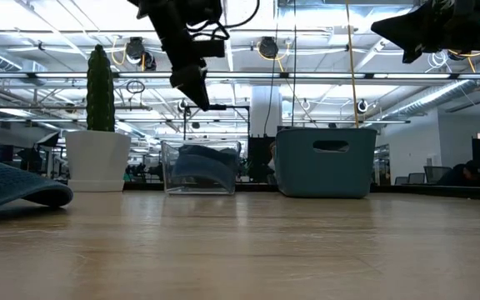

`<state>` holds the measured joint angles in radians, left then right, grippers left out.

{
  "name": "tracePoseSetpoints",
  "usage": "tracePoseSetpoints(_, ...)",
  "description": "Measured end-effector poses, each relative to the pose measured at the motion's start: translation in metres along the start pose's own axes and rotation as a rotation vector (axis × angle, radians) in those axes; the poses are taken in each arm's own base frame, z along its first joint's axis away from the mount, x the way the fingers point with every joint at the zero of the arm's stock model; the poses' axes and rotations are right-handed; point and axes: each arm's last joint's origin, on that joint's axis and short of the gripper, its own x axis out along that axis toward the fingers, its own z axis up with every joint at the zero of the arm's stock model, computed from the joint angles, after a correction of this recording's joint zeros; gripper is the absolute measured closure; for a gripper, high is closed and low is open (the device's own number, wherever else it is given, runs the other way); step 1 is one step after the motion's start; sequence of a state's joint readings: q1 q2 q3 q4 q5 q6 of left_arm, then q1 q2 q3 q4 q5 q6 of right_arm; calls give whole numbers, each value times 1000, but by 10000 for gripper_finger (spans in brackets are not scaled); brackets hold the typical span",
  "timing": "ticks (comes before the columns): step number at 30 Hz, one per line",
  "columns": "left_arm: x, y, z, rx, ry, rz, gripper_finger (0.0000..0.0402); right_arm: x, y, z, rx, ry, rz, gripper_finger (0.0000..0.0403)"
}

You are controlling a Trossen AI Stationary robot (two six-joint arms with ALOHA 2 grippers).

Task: Pick & Place hat
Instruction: Put the top blue cap into the transparent bin

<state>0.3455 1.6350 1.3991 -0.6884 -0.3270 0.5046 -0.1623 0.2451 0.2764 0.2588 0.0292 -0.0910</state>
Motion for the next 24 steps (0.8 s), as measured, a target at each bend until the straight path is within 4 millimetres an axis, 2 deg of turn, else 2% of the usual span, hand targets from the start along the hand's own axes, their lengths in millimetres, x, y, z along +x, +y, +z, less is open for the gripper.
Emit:
tracePoseSetpoints(3,16,11,-8,-141,-2,-87,304,0,0,0,0,-4,0,403)
tracePoseSetpoints(5,31,17,-16,-187,47,-100,367,0,0,1,0,-6,0,403)
tracePoseSetpoints(6,40,19,-20,-205,68,-106,383,0,0,1,0,-7,-1,403)
tracePoseSetpoints(9,67,22,-30,-275,134,-146,382,0,0,1,-4,-12,-1,403)
tracePoseSetpoints(13,110,14,-43,-304,220,-224,386,0,0,2,-5,-15,-2,403)
tracePoseSetpoints(17,137,5,-51,-302,266,-274,395,0,0,2,-7,-14,-2,403)
tracePoseSetpoints(21,138,3,-51,-273,306,-207,376,0,0,1,-7,-7,-1,403)
tracePoseSetpoints(24,126,7,-48,-259,301,-163,367,0,0,1,-7,-6,-1,403)
